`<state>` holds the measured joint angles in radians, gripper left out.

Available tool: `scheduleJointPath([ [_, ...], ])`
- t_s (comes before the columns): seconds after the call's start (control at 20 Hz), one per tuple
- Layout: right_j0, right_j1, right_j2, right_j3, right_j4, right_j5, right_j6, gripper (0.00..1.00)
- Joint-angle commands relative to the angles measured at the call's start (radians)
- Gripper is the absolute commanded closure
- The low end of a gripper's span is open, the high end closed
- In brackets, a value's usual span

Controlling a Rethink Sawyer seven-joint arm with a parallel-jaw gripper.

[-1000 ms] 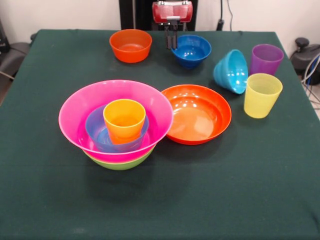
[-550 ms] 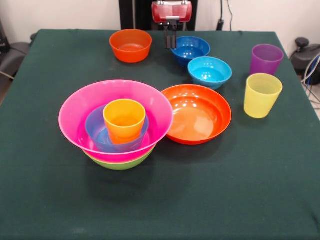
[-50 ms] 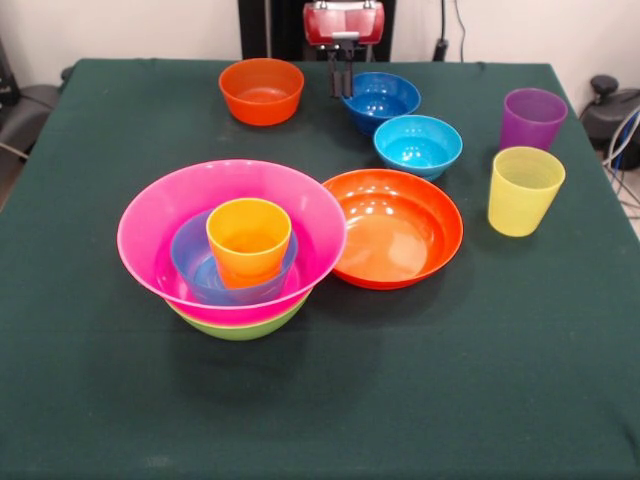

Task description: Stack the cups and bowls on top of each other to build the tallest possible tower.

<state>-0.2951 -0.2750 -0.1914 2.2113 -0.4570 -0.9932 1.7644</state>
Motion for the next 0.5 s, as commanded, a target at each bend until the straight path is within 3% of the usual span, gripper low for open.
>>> scheduleJointPath([
  [0.05,0.0,0.021,0.069,-0.075,0.044,-0.008,0.189,1.0],
  [0.1,0.0,0.021,0.069,-0.075,0.045,-0.008,0.189,0.0],
  [0.5,0.012,0.008,0.07,-0.08,0.048,0.082,0.172,0.0],
])
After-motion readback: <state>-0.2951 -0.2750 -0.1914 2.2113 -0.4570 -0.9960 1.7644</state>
